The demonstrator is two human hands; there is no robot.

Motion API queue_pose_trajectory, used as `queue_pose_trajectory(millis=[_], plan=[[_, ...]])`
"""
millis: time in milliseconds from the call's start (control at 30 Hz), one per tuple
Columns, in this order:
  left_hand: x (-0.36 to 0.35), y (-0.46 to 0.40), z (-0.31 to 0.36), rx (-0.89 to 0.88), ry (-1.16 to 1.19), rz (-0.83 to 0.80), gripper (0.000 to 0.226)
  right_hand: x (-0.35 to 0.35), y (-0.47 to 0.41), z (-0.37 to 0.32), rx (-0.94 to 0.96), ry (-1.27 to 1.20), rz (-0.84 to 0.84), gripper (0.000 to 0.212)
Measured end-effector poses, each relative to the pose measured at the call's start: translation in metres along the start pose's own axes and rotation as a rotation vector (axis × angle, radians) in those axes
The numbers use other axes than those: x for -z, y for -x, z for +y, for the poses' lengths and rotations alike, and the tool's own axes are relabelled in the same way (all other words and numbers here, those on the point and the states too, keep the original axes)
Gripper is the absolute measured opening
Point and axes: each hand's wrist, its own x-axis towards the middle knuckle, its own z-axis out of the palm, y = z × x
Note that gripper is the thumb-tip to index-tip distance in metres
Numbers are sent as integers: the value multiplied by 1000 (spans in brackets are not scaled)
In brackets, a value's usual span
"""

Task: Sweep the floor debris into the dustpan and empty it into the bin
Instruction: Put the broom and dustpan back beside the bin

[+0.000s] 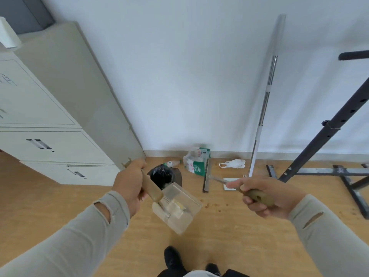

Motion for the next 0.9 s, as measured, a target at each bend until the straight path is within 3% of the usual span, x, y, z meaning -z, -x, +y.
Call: queue_pose_trajectory(millis=[233,400,600,733,833,900], plan=[[-17,-38,-49,155,-42,-33,36,-8,-37,-26,-26,134,89,26],[-29,-81,-83,246,-17,-20,59,-23,-85,-56,128,-56,241,70],[-53,-136,-114,376,80,-54,34,-38,-125,-75,148,-251,77,80],[-62,-165,-138,476,137,-57,42,-45,-146,-89,125,69,324,53],[-72,-181,-147,540,150,-75,44,-42,-162,-97,61,226,561,47],[-79,-190,-150,569,131,-100,42,-38,-172,-103,16,358,605,45]])
